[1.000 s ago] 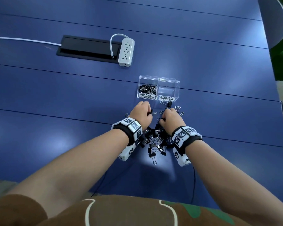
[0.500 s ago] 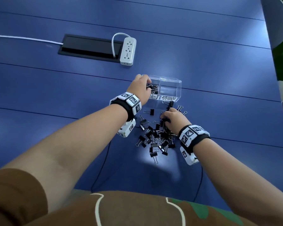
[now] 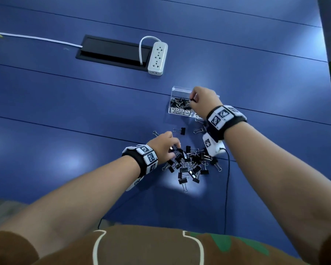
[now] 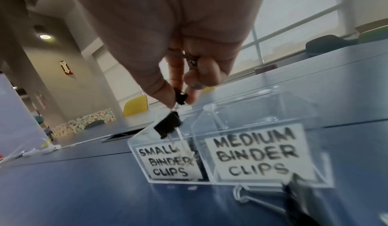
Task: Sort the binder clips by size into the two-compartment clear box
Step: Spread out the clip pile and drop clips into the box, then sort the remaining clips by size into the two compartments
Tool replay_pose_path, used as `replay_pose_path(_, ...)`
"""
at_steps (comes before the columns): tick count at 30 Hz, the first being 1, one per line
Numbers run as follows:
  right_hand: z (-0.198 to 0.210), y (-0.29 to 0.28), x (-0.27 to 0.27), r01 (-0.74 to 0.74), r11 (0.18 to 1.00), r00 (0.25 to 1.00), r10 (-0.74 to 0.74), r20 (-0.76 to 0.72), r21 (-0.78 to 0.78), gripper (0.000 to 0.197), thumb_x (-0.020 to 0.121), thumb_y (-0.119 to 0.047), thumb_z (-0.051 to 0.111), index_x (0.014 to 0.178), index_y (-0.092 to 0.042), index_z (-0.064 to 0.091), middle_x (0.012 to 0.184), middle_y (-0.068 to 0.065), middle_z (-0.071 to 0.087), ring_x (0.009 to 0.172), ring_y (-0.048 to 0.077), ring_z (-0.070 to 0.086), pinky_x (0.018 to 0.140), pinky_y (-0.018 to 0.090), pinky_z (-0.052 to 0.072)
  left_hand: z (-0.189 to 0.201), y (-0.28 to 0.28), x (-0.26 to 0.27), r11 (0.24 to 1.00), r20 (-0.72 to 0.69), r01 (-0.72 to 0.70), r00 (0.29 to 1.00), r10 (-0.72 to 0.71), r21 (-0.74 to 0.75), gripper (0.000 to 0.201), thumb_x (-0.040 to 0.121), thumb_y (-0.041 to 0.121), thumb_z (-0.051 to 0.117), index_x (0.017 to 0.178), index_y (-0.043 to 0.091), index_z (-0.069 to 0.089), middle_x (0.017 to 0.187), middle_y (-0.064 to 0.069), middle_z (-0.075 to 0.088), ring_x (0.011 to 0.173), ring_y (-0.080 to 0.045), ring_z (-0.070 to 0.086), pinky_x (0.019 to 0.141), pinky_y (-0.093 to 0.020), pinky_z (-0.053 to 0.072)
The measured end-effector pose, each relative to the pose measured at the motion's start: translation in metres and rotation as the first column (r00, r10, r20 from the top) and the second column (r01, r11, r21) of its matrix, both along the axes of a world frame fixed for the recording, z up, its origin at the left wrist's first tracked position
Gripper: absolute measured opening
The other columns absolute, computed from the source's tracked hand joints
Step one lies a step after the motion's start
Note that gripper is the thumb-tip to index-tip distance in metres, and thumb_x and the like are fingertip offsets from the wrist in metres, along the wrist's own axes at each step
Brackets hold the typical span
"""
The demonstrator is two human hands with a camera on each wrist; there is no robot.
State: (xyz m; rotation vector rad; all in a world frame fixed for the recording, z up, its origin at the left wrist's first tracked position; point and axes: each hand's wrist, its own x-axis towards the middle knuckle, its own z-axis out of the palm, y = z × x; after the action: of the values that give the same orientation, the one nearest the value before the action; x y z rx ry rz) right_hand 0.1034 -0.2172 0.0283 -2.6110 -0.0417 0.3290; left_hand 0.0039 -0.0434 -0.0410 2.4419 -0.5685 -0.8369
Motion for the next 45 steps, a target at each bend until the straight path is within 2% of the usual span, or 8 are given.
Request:
replay_pose_path(9, -0.003, 0.025, 0.024, -0.047, 0.993, 0.996, 0.039, -0.080, -0.106, 0.020, 0.083, -0.009, 0.050, 0.093, -0.006, 0.067, 0.103, 0.013, 0.068, 0.097, 0.030, 0.061, 0.074, 0.030, 0.047, 0.002, 0.002, -0.002, 0.997, 0.043, -0.064, 0.997, 0.062, 0.052, 0.015, 0.085, 0.020, 0.059, 0.099, 0.017, 0.058, 0.107, -0.004, 0.048, 0.086, -0.021, 0.050, 0.084, -0.043, 0.052)
replay_pose_path(15, -0.003, 0.017, 0.013, -0.015, 1.000, 0.999, 0.016, -0.049, 0.014, 0.026, 0.084, -0.021, 0.057, 0.109, -0.014, 0.063, 0.115, 0.011, 0.061, 0.105, 0.028, 0.057, 0.088, 0.031, 0.045, -0.001, -0.003, -0.005, 0.997, 0.058, 0.003, 0.998, -0.007, 0.074, 0.029, 0.085, 0.020, 0.060, 0.114, 0.019, 0.057, 0.112, -0.005, 0.047, 0.090, -0.017, 0.043, 0.086, -0.039, 0.051)
replay_pose_path(19, 0.000, 0.009, -0.013, 0.033, 0.994, 0.998, -0.037, 0.041, 0.101, 0.017, 0.084, -0.014, 0.054, 0.095, -0.012, 0.066, 0.101, 0.009, 0.066, 0.088, 0.023, 0.060, 0.083, 0.028, 0.048, -0.003, -0.003, -0.006, 0.997, 0.090, 0.008, 0.996, -0.015, 0.077, 0.023, 0.087, 0.021, 0.060, 0.110, 0.018, 0.060, 0.108, -0.006, 0.048, 0.099, -0.022, 0.050, 0.085, -0.043, 0.051)
replay_pose_path(23, -0.015, 0.006, -0.057, -0.099, 0.994, 0.981, 0.090, -0.173, -0.041, 0.018, 0.085, -0.010, 0.048, 0.087, -0.017, 0.063, 0.098, 0.005, 0.068, 0.089, 0.022, 0.062, 0.088, 0.037, 0.053, -0.001, -0.004, -0.002, 0.994, 0.119, -0.030, 0.993, 0.018, 0.101, 0.019, 0.087, 0.023, 0.059, 0.105, 0.017, 0.059, 0.110, -0.008, 0.048, 0.099, -0.027, 0.053, 0.084, -0.044, 0.052)
replay_pose_path(27, -0.037, 0.000, -0.093, -0.207, 0.969, 0.921, 0.148, -0.361, -0.131, 0.023, 0.083, -0.015, 0.056, 0.104, -0.018, 0.061, 0.111, 0.005, 0.060, 0.102, 0.025, 0.059, 0.093, 0.038, 0.051, 0.003, -0.004, 0.002, 0.991, 0.134, -0.086, 0.988, 0.071, 0.103, 0.013, 0.088, 0.019, 0.057, 0.100, 0.014, 0.057, 0.109, -0.008, 0.049, 0.102, -0.027, 0.052, 0.086, -0.043, 0.050)
replay_pose_path(36, -0.049, -0.011, -0.112, -0.028, 0.998, 0.992, 0.021, -0.125, -0.051, 0.027, 0.087, -0.019, 0.056, 0.113, -0.016, 0.057, 0.113, 0.009, 0.052, 0.118, 0.028, 0.042, 0.094, 0.043, 0.046, 0.003, 0.001, -0.002, 0.993, 0.161, 0.042, 0.985, -0.059, 0.108, 0.039, 0.081, -0.001, 0.048, 0.109, 0.022, 0.063, 0.104, -0.007, 0.048, 0.101, -0.028, 0.049, 0.082, -0.043, 0.050)
replay_pose_path(40, -0.048, -0.003, -0.126, -0.141, 0.990, 0.982, 0.142, -0.128, 0.013, 0.028, 0.083, -0.018, 0.059, 0.111, -0.017, 0.062, 0.110, 0.008, 0.053, 0.115, 0.027, 0.042, 0.099, 0.037, 0.040, 0.005, 0.004, -0.001, 0.985, 0.185, 0.075, 0.977, -0.104, 0.154, 0.031, 0.087, 0.006, 0.051, 0.112, 0.021, 0.060, 0.108, -0.008, 0.049, 0.102, -0.029, 0.050, 0.082, -0.043, 0.050)
replay_pose_path(45, -0.054, 0.006, -0.142, -0.231, 0.970, 0.955, 0.211, -0.207, -0.076, 0.033, 0.083, -0.027, 0.064, 0.115, -0.019, 0.060, 0.110, 0.008, 0.052, 0.113, 0.026, 0.040, 0.096, 0.042, 0.044, 0.007, 0.003, -0.001, 0.978, 0.234, 0.087, 0.963, -0.132, 0.192, 0.022, 0.088, 0.014, 0.055, 0.109, 0.011, 0.055, 0.111, -0.011, 0.049, 0.103, -0.030, 0.049, 0.083, -0.045, 0.049)
